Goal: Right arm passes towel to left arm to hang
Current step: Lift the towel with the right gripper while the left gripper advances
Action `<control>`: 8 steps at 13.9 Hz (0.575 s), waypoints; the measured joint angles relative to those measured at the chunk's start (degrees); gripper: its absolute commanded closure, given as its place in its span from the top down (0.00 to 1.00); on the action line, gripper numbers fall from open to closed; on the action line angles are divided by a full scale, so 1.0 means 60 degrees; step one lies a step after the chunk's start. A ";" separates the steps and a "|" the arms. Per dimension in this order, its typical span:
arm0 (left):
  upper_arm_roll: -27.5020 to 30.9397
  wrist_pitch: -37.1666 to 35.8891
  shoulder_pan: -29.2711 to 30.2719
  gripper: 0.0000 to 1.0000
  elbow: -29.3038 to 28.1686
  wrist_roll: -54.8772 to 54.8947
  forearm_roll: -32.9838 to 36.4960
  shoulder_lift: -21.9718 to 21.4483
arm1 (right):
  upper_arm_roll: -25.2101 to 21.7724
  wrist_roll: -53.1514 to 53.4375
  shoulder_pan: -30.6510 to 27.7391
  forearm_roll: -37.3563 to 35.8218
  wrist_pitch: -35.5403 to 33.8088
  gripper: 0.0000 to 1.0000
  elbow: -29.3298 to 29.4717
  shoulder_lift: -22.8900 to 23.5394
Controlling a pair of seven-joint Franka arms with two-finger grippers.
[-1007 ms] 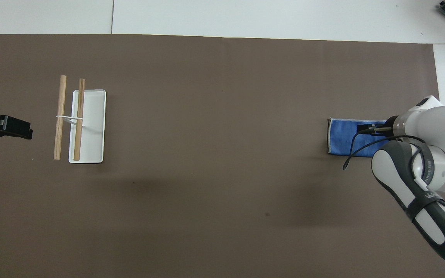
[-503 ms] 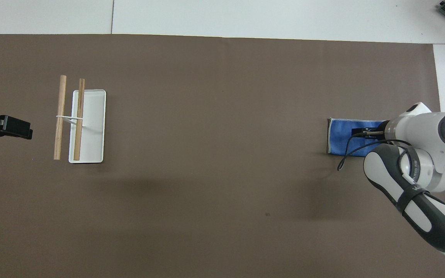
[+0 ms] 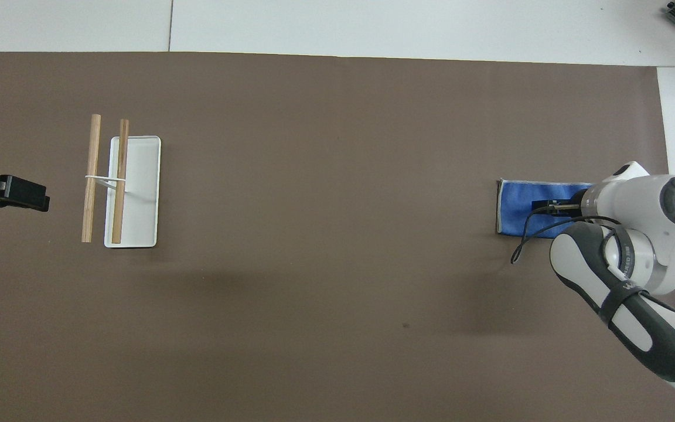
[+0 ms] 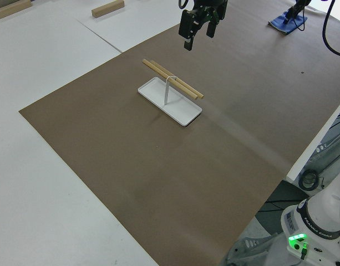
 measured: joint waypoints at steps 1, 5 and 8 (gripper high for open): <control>0.0000 0.0000 0.0000 1.00 0.0000 0.0000 0.0000 0.0000 | 0.0004 0.0000 0.0001 0.0001 0.0001 0.62 0.0003 -0.0011; 0.0000 0.0000 0.0000 1.00 0.0000 0.0000 0.0000 0.0000 | 0.0007 0.0000 0.0000 0.0001 0.0001 0.23 0.0004 -0.0108; 0.0000 0.0000 0.0000 1.00 0.0000 0.0000 0.0000 0.0000 | 0.0005 -0.0003 -0.0001 0.0269 0.0001 0.00 0.0004 -0.0115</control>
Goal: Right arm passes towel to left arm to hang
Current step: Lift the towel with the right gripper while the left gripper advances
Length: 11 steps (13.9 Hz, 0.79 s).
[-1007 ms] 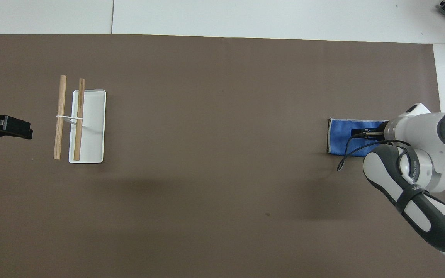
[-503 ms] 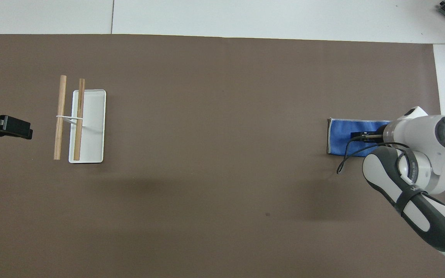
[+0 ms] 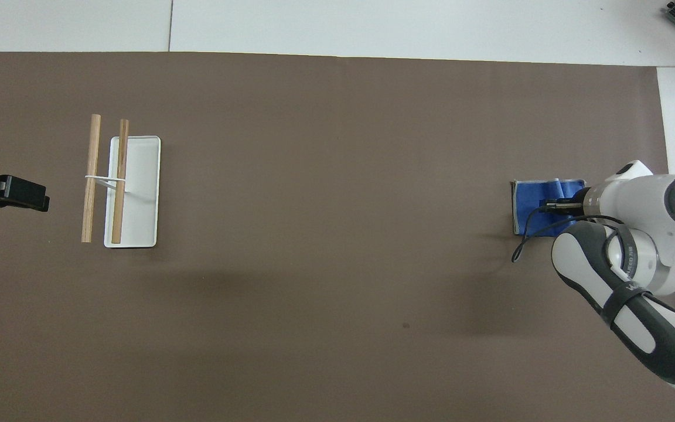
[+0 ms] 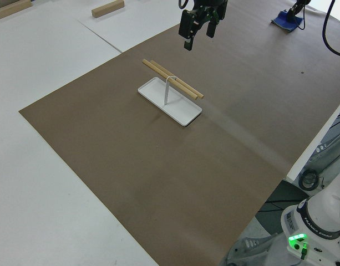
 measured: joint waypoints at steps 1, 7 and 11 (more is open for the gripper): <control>0.0000 0.0000 0.0000 1.00 0.0000 0.0000 0.0000 0.0000 | 0.0006 -0.0001 0.0007 0.0106 0.0000 0.00 0.0000 -0.0009; 0.0000 0.0000 0.0000 1.00 0.0000 0.0000 0.0000 0.0000 | 0.0527 -0.0006 0.0074 0.1585 -0.0479 0.00 0.0083 -0.0380; 0.0000 0.0000 0.0000 1.00 0.0000 0.0000 0.0000 0.0000 | 0.1448 0.1459 0.0085 0.2249 -0.1659 0.00 0.0457 -0.1050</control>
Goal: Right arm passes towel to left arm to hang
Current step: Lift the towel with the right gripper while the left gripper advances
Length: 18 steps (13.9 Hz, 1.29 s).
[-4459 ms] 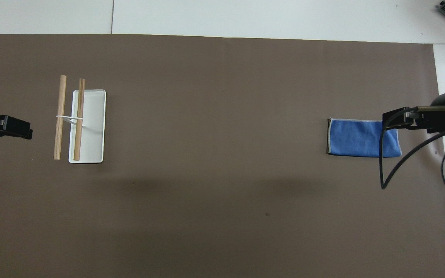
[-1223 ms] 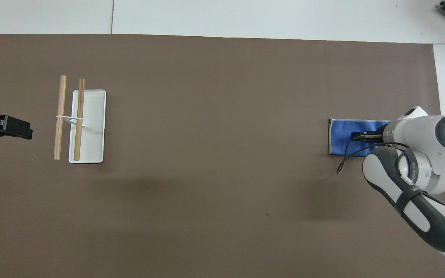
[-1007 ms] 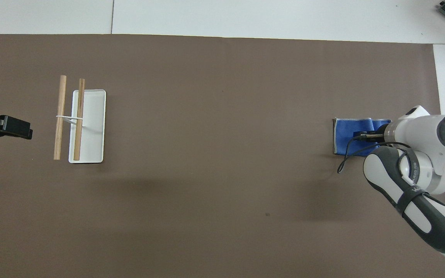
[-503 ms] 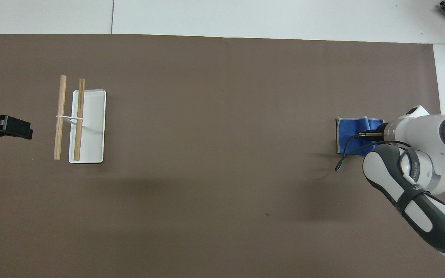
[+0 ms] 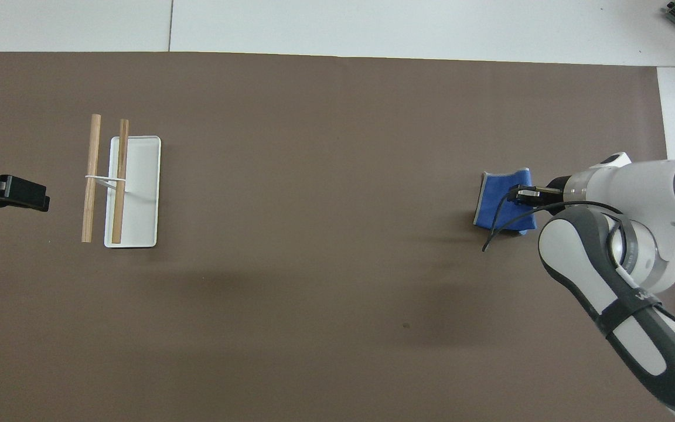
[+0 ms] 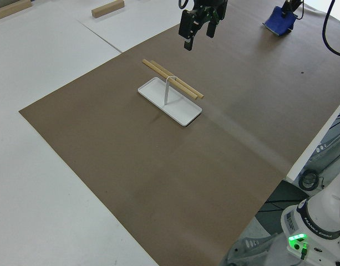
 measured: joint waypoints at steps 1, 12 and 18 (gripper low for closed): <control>0.0000 0.0000 0.0000 1.00 0.0000 0.0000 0.0000 0.0000 | 0.0346 0.0678 0.0009 0.0003 -0.0240 0.00 0.0139 -0.0116; 0.0000 0.0000 0.0000 1.00 0.0000 0.0000 0.0000 0.0000 | 0.4046 0.2918 0.0111 0.0005 -0.0533 0.00 0.1053 -0.0734; -0.0090 -0.0054 -0.0027 1.00 -0.0001 -0.0005 0.0000 -0.0001 | 0.4343 0.2785 0.0846 0.0005 -0.0526 0.00 0.1619 -0.0742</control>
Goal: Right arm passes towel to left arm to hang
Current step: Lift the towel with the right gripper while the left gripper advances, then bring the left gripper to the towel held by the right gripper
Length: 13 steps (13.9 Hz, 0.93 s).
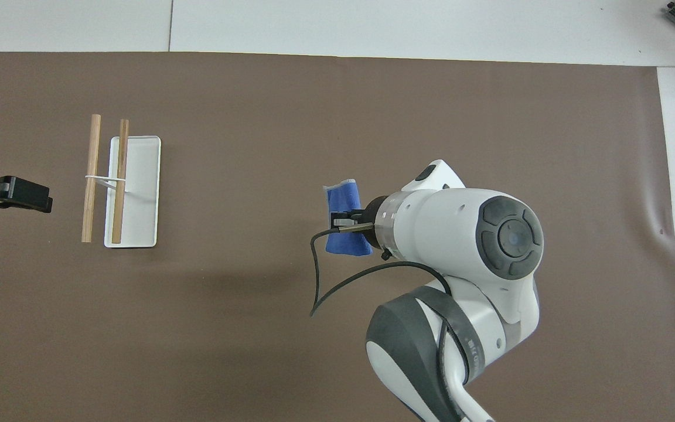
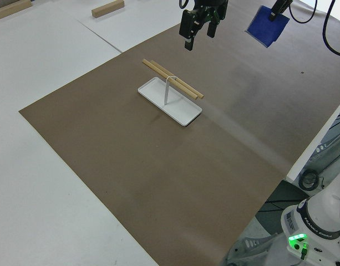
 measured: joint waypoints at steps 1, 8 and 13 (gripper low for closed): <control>-0.0038 0.0000 -0.0006 1.00 0.0000 0.0000 0.0000 -0.0003 | 0.0003 -0.0013 0.0070 0.0000 0.0000 0.00 0.0042 0.0000; -0.0270 0.0792 -0.0827 1.00 -0.0107 -0.3271 -0.1632 -0.0116 | 0.0005 -0.0069 0.0128 0.1277 0.0007 0.00 0.0530 -0.0072; -0.0320 0.4394 -0.1831 1.00 -0.2061 -0.7339 -0.3047 -0.0539 | -0.0056 -0.0069 -0.0015 0.2560 0.0011 0.00 0.0720 -0.0072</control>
